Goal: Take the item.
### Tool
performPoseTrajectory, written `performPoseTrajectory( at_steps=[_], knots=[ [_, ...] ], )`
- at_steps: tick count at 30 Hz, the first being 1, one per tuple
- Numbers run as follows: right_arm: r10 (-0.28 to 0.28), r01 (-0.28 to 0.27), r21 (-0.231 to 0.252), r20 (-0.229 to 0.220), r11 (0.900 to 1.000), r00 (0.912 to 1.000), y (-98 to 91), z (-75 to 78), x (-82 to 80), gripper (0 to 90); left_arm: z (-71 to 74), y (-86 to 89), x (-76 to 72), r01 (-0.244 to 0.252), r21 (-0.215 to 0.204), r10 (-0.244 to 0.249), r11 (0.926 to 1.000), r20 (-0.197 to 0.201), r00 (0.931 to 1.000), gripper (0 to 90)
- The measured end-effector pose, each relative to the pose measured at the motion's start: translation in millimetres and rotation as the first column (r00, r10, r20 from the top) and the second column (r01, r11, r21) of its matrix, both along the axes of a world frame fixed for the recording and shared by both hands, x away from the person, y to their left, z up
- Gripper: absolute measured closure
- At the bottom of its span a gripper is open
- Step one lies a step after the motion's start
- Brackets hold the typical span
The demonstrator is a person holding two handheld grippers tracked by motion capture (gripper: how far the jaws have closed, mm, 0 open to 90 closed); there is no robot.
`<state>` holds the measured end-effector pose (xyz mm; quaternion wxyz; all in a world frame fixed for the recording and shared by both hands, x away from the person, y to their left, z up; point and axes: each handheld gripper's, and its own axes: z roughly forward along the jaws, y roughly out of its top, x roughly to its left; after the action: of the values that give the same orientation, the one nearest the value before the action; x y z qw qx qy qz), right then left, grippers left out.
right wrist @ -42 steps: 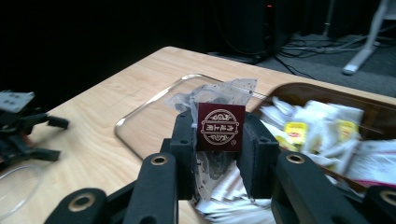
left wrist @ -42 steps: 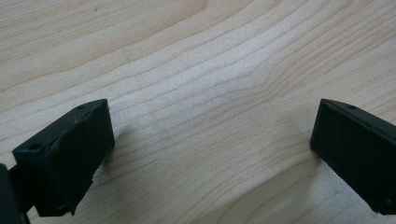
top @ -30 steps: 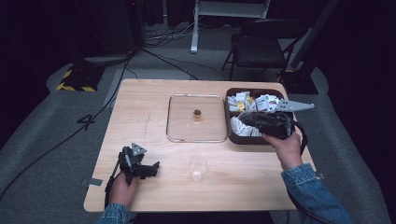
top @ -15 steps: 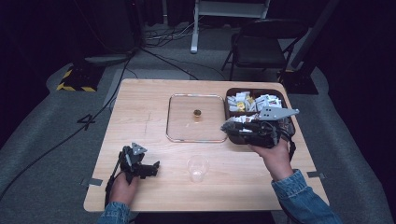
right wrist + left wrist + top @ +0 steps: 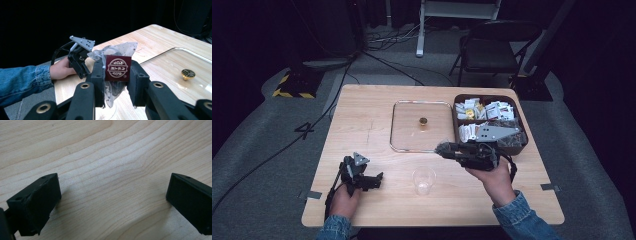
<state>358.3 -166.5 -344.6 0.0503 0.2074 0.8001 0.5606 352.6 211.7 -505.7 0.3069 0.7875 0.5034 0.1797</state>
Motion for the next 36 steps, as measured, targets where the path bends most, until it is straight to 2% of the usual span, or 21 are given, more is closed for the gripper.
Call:
performPoseTrajectory(
  at_steps=[4, 10, 14, 25, 28, 36],
  knots=[
    [0.008, -0.008, 0.01, -0.023, 0.9999, 0.9997, 4.6, -11.7, -2.6, 69.7, 0.1, 0.0, 0.0, 0.0, 0.001, 0.0, 1.0, -0.001, 1.0, 0.0],
    [0.028, -0.029, -0.008, -0.04, 0.9996, 0.9988, 12.5, -20.3, -6.8, 69.7, 0.1, 0.0, 0.0, 0.0, 0.001, 0.0, 1.0, -0.001, 1.0, 0.1],
    [0.042, -0.043, -0.038, -0.029, 0.9984, 0.9987, 20.9, -25.0, -10.7, 69.7, 0.1, -0.1, 0.0, 0.0, 0.0, 0.0, 1.0, -0.002, 1.0, 0.0],
    [0.06, -0.069, -0.099, -0.088, 0.9927, 0.9943, 36.3, -49.9, -6.7, 69.7, 0.1, -0.1, 0.1, 0.0, 0.0, 0.0, 1.0, -0.002, 1.0, 0.0],
    [0.062, -0.077, -0.125, -0.117, 0.9893, 0.9912, 41.4, -60.6, -4.4, 69.7, 0.1, -0.2, 0.0, -0.001, -0.001, 0.001, 1.0, -0.002, 1.0, 0.1],
    [0.066, -0.09, -0.159, -0.148, 0.9832, 0.9868, 49.8, -75.1, -3.6, 69.7, 0.1, -0.1, 0.0, 0.0, 0.0, 0.0, 1.0, -0.002, 1.0, 0.1]
  ],
)
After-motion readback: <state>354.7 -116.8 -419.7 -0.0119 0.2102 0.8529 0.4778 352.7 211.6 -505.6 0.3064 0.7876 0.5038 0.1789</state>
